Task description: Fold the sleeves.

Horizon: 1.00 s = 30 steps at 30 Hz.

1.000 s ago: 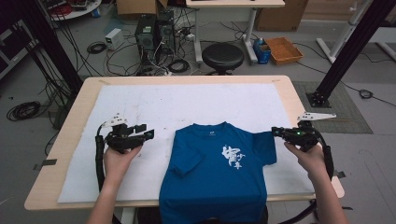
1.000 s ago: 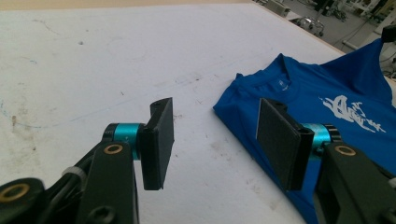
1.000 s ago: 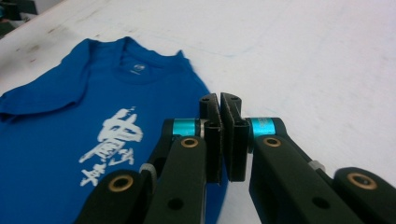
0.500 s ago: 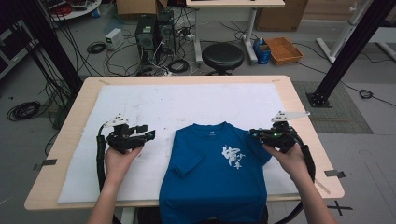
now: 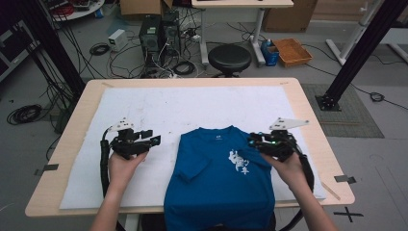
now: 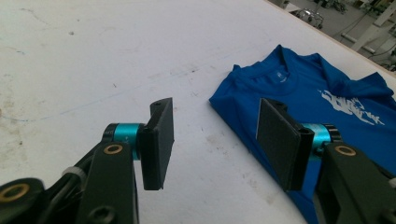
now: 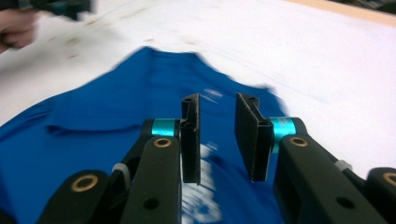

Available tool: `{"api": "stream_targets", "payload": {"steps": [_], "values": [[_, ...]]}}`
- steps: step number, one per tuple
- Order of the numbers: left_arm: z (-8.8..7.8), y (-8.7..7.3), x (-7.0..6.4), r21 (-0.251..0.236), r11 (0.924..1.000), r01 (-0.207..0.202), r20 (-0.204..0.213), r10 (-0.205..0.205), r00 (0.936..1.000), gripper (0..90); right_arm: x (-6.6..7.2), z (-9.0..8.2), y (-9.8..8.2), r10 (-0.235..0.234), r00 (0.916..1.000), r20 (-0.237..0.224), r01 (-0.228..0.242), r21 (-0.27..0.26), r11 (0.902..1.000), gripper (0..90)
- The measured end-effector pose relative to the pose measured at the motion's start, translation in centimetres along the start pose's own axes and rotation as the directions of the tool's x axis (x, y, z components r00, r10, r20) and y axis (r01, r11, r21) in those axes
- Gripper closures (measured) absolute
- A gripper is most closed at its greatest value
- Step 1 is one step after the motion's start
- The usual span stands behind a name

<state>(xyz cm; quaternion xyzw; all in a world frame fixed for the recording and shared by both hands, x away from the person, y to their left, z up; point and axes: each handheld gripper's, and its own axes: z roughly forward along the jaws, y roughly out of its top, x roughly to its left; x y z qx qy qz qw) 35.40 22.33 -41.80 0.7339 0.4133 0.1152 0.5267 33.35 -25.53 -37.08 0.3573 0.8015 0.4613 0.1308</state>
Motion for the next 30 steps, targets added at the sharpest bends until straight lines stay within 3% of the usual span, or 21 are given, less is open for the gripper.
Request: {"api": "stream_targets", "payload": {"steps": [4, 8, 11, 17, 20, 22, 25, 27, 28, 30], "values": [[0.2, 0.0, 0.0, 0.005, 1.0, 0.002, 0.001, -0.002, 1.0, 46.5, -3.0, -2.2, -2.8, 0.127, 0.9899, 0.063, -0.126, -0.017, 0.9918, 70.6], [0.4, 0.1, -0.1, 0.012, 0.9999, -0.003, 0.006, 0.003, 1.0, 46.4, -4.6, -3.2, -6.1, 0.238, 0.9688, 0.068, -0.24, 0.02, 0.9706, 67.3], [0.6, 0.2, -0.3, 0.014, 0.9999, -0.006, 0.011, 0.006, 0.9999, 46.4, -4.6, -3.0, -6.8, 0.257, 0.9648, 0.056, -0.259, 0.029, 0.9655, 67.2], [0.8, 0.1, -0.4, 0.025, 0.9996, -0.011, 0.012, 0.011, 0.9999, 46.4, -4.3, -1.7, -7.5, 0.276, 0.958, 0.077, -0.283, 0.094, 0.9546, 68.1], [0.8, 0.1, -0.4, 0.027, 0.9996, -0.012, 0.008, 0.012, 0.9999, 46.4, -4.1, -1.3, -7.5, 0.256, 0.9633, 0.08, -0.264, 0.115, 0.9575, 82.8], [0.7, 0.1, -0.3, 0.026, 0.9996, -0.011, 0.003, 0.011, 0.9999, 46.4, -3.5, -1.3, -7.3, 0.221, 0.9721, 0.078, -0.229, 0.111, 0.9671, 88.9], [0.8, 0.1, -0.3, 0.028, 0.9995, -0.012, 0.004, 0.012, 0.9999, 46.4, -2.4, -1.4, -6.7, 0.179, 0.982, 0.06, -0.185, 0.097, 0.978, 89.3], [0.8, 0.0, -0.3, 0.032, 0.9993, -0.017, 0.005, 0.017, 0.9998, 46.4, -0.7, -1.4, -6.1, 0.122, 0.9921, 0.028, -0.124, 0.084, 0.9887, 89.3], [0.8, 0.0, -0.3, 0.032, 0.9993, -0.017, 0.005, 0.017, 0.9998, 46.4, -0.7, -1.4, -6.1, 0.122, 0.9921, 0.028, -0.124, 0.084, 0.9887, 89.3], [0.8, 0.0, -0.4, 0.031, 0.9994, -0.018, 0.005, 0.018, 0.9998, 46.3, 0.8, -1.2, -5.6, 0.066, 0.9978, -0.008, -0.065, 0.087, 0.9941, 89.3]]}}
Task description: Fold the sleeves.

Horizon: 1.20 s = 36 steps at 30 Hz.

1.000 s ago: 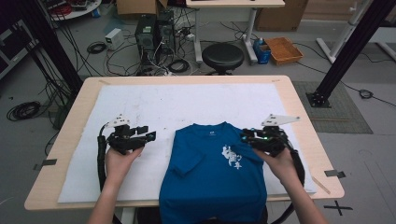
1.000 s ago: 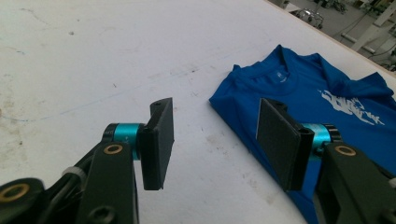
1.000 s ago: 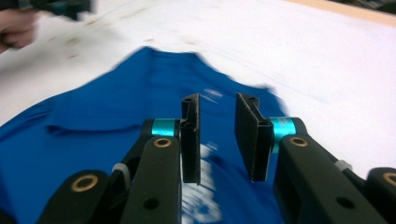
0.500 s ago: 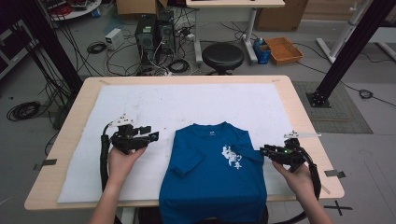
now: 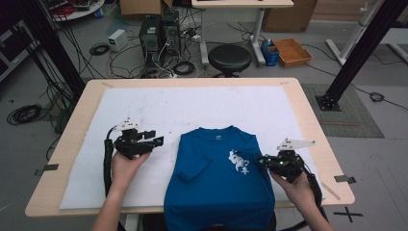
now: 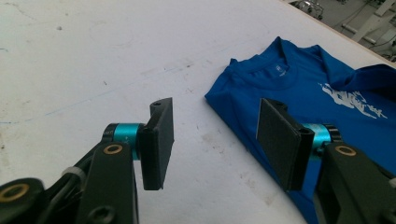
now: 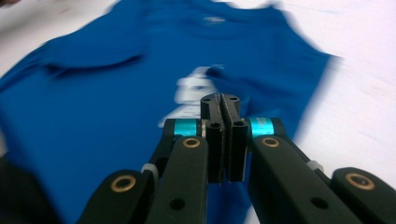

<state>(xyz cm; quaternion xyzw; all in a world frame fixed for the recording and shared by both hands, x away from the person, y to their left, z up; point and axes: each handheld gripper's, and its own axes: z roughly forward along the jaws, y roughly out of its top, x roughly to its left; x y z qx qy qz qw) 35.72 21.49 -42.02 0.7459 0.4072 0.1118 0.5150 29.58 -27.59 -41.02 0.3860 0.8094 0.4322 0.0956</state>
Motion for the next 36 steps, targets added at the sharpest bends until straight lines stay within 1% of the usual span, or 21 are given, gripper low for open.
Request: {"api": "stream_targets", "payload": {"steps": [3, 4, 5, 6, 7, 9, 11, 13, 16, 17, 18, 21, 22, 24, 25, 26, 27, 30, 32, 34, 36], "values": [[-0.1, 0.0, 0.0, 0.001, 1.0, 0.002, 0.0, -0.002, 1.0, 46.4, 2.0, 0.6, 0.1, -0.089, 0.9935, -0.071, 0.092, 0.038, 0.995, 89.2], [-0.1, 0.0, 0.0, -0.001, 1.0, 0.005, 0.002, -0.005, 1.0, 46.4, 2.5, 0.8, 0.0, -0.118, 0.9878, -0.101, 0.124, 0.052, 0.9909, 89.3], [-0.1, 0.0, 0.0, -0.002, 1.0, 0.006, 0.0, -0.006, 1.0, 46.4, 3.1, 1.3, -0.2, -0.146, 0.9796, -0.138, 0.16, 0.092, 0.9829, 89.1], [-0.1, 0.0, 0.1, -0.001, 1.0, 0.004, 0.001, -0.004, 1.0, 46.4, 3.1, 1.3, -0.2, -0.146, 0.9796, -0.138, 0.16, 0.092, 0.9829, 89.1], [-0.1, 0.0, 0.1, -0.002, 1.0, 0.004, 0.001, -0.004, 1.0, 46.4, 3.2, 1.4, -0.3, -0.163, 0.9755, -0.147, 0.18, 0.109, 0.9776, 88.3], [-0.1, 0.0, 0.1, 0.002, 1.0, 0.003, 0.001, -0.003, 1.0, 46.4, 3.0, 1.5, -0.4, -0.182, 0.9739, -0.135, 0.198, 0.117, 0.9732, 81.6], [0.0, 0.0, 0.1, 0.003, 1.0, -0.001, 0.0, 0.001, 1.0, 46.4, 2.7, 1.2, -0.3, -0.173, 0.977, -0.124, 0.186, 0.099, 0.9775, 73.8], [0.0, 0.0, 0.0, 0.003, 1.0, 0.003, 0.002, -0.003, 1.0, 46.3, 2.4, 0.9, -0.2, -0.172, 0.9808, -0.092, 0.178, 0.064, 0.9819, 71.2], [0.1, 0.0, 0.0, 0.005, 1.0, 0.0, 0.0, 0.0, 1.0, 46.4, 2.1, 0.6, 0.0, -0.158, 0.9863, -0.048, 0.158, 0.009, 0.9874, 71.0], [0.1, 0.0, 0.0, 0.007, 1.0, -0.002, 0.002, 0.002, 1.0, 46.4, 2.0, 0.7, 0.2, -0.139, 0.9902, -0.011, 0.139, -0.014, 0.9902, 70.4], [0.1, 0.0, 0.0, 0.007, 1.0, -0.002, 0.002, 0.002, 1.0, 46.4, 1.9, 0.8, 0.3, -0.126, 0.992, -0.003, 0.126, -0.017, 0.9919, 70.2], [0.1, 0.0, -0.1, 0.009, 1.0, 0.001, 0.003, -0.001, 1.0, 46.4, 1.9, 1.4, 0.5, -0.123, 0.9924, -0.004, 0.123, 0.001, 0.9924, 70.3], [0.1, 0.0, -0.1, 0.01, 0.9999, 0.0, 0.003, 0.0, 1.0, 45.9, 2.1, 1.8, 0.4, -0.124, 0.9922, -0.007, 0.124, 0.02, 0.992, 70.3], [0.2, -0.1, -0.1, 0.012, 0.9999, -0.003, 0.001, 0.003, 1.0, 45.9, 2.4, 3.0, 0.2, -0.143, 0.9892, -0.029, 0.146, 0.095, 0.9848, 72.0], [0.2, -0.1, -0.1, 0.014, 0.9999, -0.003, 0.0, 0.003, 1.0, 45.9, 2.4, 3.0, 0.2, -0.143, 0.9892, -0.029, 0.146, 0.095, 0.9848, 72.0], [0.2, -0.1, -0.1, 0.015, 0.9999, 0.0, 0.003, 0.0, 1.0, 45.9, 2.6, 3.7, -0.1, -0.157, 0.9854, -0.065, 0.166, 0.15, 0.9747, 75.3], [0.2, -0.1, -0.1, 0.016, 0.9999, 0.0, 0.004, 0.0, 1.0, 45.8, 2.7, 3.9, -0.2, -0.171, 0.9822, -0.078, 0.182, 0.17, 0.9686, 75.9], [0.3, -0.1, -0.1, 0.014, 0.9999, -0.001, 0.005, 0.001, 1.0, 45.8, 2.8, 3.9, -0.2, -0.184, 0.9785, -0.094, 0.197, 0.164, 0.9665, 75.9], [0.3, -0.1, -0.1, 0.014, 0.9999, -0.002, 0.006, 0.002, 1.0, 45.8, 2.5, 3.2, 0.3, -0.184, 0.979, -0.087, 0.193, 0.101, 0.9761, 75.4], [0.4, 0.0, -0.2, 0.012, 0.9999, -0.002, 0.008, 0.001, 1.0, 45.8, 1.7, 2.5, 1.1, -0.156, 0.9855, -0.065, 0.159, 0.033, 0.9868, 75.1], [0.4, 0.0, -0.3, 0.013, 0.9999, -0.004, 0.008, 0.004, 1.0, 45.8, 0.5, 2.1, 1.8, -0.115, 0.9933, -0.01, 0.115, -0.011, 0.9933, 73.8]]}}
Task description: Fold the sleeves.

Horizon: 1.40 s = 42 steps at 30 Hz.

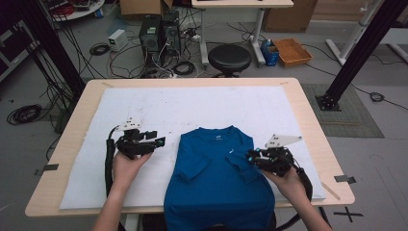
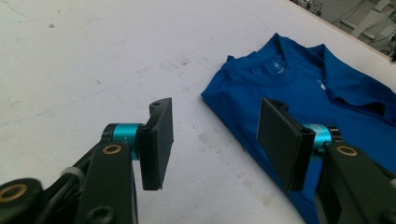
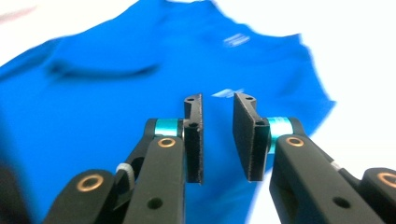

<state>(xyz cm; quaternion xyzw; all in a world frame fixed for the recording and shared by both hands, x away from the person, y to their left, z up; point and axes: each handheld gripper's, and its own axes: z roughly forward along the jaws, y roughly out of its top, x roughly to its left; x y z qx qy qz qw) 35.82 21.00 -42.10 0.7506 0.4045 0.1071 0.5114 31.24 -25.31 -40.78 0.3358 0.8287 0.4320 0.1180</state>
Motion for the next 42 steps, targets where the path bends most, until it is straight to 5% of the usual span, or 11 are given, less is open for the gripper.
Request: {"api": "stream_targets", "payload": {"steps": [2, 3, 4, 8, 12, 14, 23, 31, 32, 35, 42], "values": [[0.1, 0.0, -0.1, -0.004, 1.0, 0.001, 0.003, -0.001, 1.0, 45.8, -1.8, 0.1, 0.4, 0.075, 0.9951, 0.065, -0.074, -0.022, 0.997, 71.7], [0.1, 0.0, -0.1, -0.002, 1.0, -0.001, 0.002, 0.001, 1.0, 45.7, -3.3, 0.5, 0.6, 0.133, 0.9841, 0.118, -0.13, -0.026, 0.9911, 69.6], [0.2, 0.0, -0.1, 0.0, 1.0, 0.0, 0.002, 0.0, 1.0, 45.7, -3.3, 0.5, 0.6, 0.133, 0.9841, 0.118, -0.13, -0.026, 0.9911, 69.6], [0.4, 0.0, -0.1, 0.006, 1.0, -0.001, 0.002, 0.001, 1.0, 45.7, -6.2, 2.9, 0.4, 0.249, 0.9579, 0.143, -0.257, 0.04, 0.9655, 66.7], [0.5, 0.0, -0.1, 0.009, 1.0, 0.003, 0.004, -0.003, 1.0, 45.7, -7.0, 4.3, 0.2, 0.282, 0.9519, 0.118, -0.293, 0.082, 0.9526, 74.3], [0.6, 0.0, -0.1, 0.014, 0.9999, -0.001, 0.004, 0.001, 1.0, 45.7, -7.0, 4.7, 0.3, 0.233, 0.9626, 0.139, -0.248, 0.103, 0.9634, 88.9], [0.9, 0.0, -0.4, 0.017, 0.9998, -0.01, 0.005, 0.01, 0.9999, 45.6, -7.5, 4.3, 0.2, 0.184, 0.9619, 0.202, -0.201, 0.065, 0.9775, 87.2], [1.2, 1.1, -0.8, -0.022, 0.9982, -0.056, 0.004, 0.056, 0.9984, 45.6, -7.2, 2.5, 1.4, 0.131, 0.9704, 0.203, -0.129, -0.024, 0.9913, 57.9], [1.3, 1.8, -1.0, -0.036, 0.9968, -0.071, 0.005, 0.072, 0.9974, 45.6, -6.9, 1.5, 2.1, 0.106, 0.9746, 0.197, -0.094, -0.071, 0.993, 50.4], [1.3, 2.4, -1.2, -0.057, 0.9951, -0.081, 0.004, 0.081, 0.9967, 45.3, -6.6, 0.3, 2.6, 0.091, 0.9768, 0.194, -0.066, -0.135, 0.9886, 43.4], [1.7, 3.0, -1.5, -0.061, 0.9942, -0.089, -0.002, 0.089, 0.996, 43.1, -6.7, -1.3, 2.6, 0.067, 0.9757, 0.209, -0.032, -0.164, 0.9859, 41.1]]}}
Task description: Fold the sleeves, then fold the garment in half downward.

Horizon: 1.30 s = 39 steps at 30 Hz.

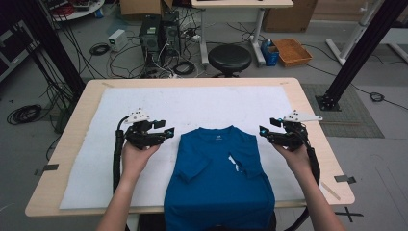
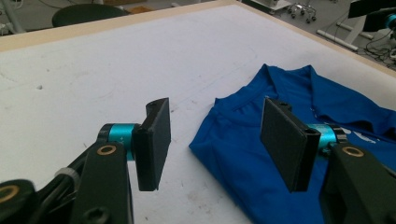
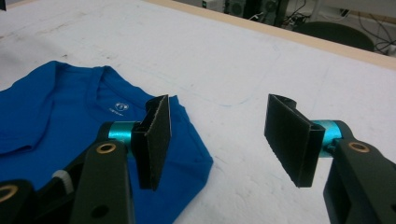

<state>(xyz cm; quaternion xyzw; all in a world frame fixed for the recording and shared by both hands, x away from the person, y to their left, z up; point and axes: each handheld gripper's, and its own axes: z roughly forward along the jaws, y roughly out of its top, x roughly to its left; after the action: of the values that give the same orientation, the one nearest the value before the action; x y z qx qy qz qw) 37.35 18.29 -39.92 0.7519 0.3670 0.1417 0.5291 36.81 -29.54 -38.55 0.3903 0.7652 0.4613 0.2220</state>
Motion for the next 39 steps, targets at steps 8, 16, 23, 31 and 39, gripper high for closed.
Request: {"api": "stream_targets", "payload": {"steps": [8, 16, 23, 31, 39], "values": [[-1.2, -0.3, 0.3, -0.022, 0.9992, -0.032, -0.029, 0.031, 0.9991, 42.1, -1.2, -1.1, -0.3, 0.035, 0.9989, 0.03, -0.035, -0.017, 0.9992, 39.8], [-2.0, -0.4, -0.1, -0.04, 0.9979, -0.052, -0.058, 0.049, 0.9971, 38.1, -1.7, -1.6, 0.0, 0.056, 0.9977, 0.038, -0.055, -0.039, 0.9977, 39.1], [-2.2, -0.3, 0.0, -0.058, 0.9977, -0.035, -0.047, 0.032, 0.9984, 36.6, -1.9, -1.6, -0.1, 0.071, 0.9971, 0.03, -0.069, -0.041, 0.9968, 38.6], [-2.2, -0.3, 0.0, -0.055, 0.9982, -0.025, -0.042, 0.023, 0.9989, 36.6, -2.0, -1.8, -0.1, 0.079, 0.9964, 0.029, -0.078, -0.048, 0.9958, 38.3], [-1.3, -0.2, -0.2, -0.03, 0.9995, -0.012, -0.027, 0.011, 0.9996, 36.8, -2.2, -1.4, -0.3, 0.089, 0.9954, 0.033, -0.088, -0.038, 0.9954, 38.3]]}}
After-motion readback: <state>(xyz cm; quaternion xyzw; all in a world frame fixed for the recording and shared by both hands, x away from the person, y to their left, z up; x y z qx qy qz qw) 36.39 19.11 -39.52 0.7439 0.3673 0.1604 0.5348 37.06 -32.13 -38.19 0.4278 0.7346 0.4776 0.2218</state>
